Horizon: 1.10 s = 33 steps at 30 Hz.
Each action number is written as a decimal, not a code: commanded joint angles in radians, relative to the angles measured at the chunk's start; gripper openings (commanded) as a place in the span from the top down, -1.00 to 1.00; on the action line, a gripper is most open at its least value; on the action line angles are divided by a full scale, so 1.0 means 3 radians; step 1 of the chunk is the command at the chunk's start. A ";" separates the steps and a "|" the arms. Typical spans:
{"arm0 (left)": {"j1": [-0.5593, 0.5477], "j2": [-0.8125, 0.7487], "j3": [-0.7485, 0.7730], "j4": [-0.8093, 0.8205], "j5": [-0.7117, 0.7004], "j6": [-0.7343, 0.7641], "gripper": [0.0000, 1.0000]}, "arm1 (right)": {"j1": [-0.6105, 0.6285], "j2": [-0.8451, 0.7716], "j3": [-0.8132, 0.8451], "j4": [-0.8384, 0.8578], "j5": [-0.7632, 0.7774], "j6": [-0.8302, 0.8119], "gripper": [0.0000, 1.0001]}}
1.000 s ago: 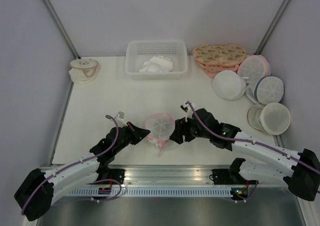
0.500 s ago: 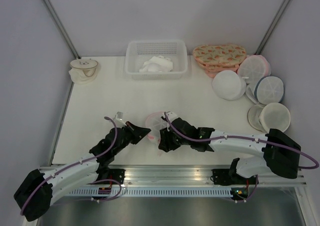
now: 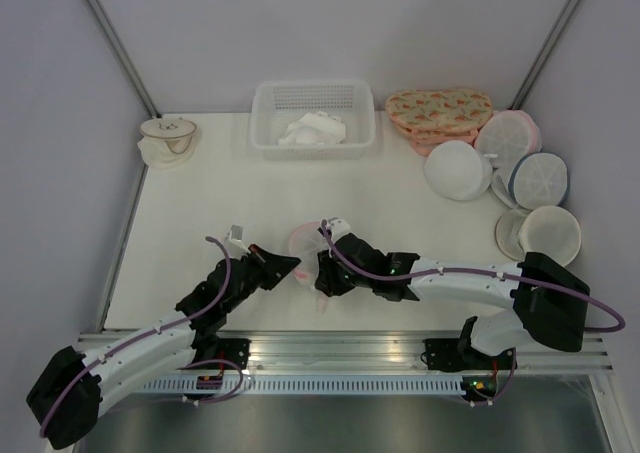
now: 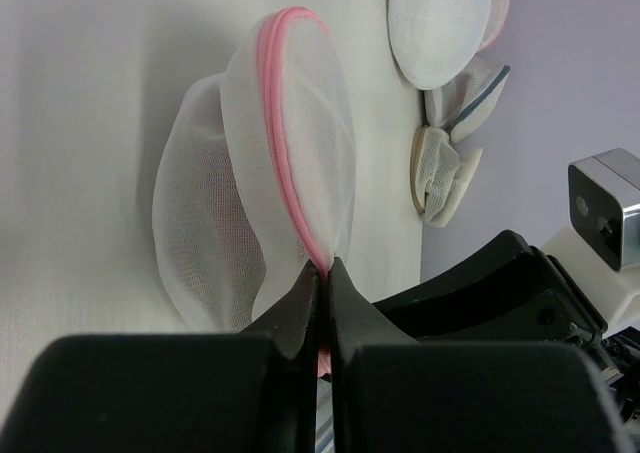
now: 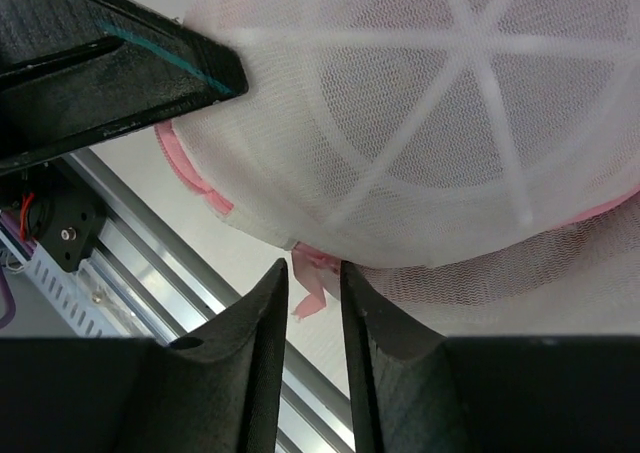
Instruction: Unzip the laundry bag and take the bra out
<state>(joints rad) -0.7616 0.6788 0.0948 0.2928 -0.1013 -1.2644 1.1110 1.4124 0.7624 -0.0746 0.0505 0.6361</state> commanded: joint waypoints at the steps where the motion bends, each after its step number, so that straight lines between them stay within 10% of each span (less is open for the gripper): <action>1: -0.0018 -0.0054 -0.0045 -0.0025 0.0077 -0.0162 0.95 | 0.0019 0.0032 0.0128 0.0049 0.0240 0.0017 0.36; 15: -0.0018 -0.0130 -0.0065 -0.0112 0.0113 -0.0173 0.95 | 0.0014 0.0083 0.0092 0.0106 0.0394 0.0027 0.99; 26: -0.0018 -0.0340 -0.0081 -0.0388 0.0011 -0.0157 0.95 | 0.0014 -0.0116 0.0031 -0.0468 0.0752 0.0104 0.99; 33: -0.0013 -0.0274 -0.0065 -0.0347 0.0031 -0.0172 0.95 | 0.0019 -0.0219 -0.0174 0.0218 -0.0137 0.0088 0.24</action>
<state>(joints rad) -0.7616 0.5892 0.0807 0.1986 -0.0959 -1.2739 1.1145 1.3746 0.7280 -0.1246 0.1356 0.6586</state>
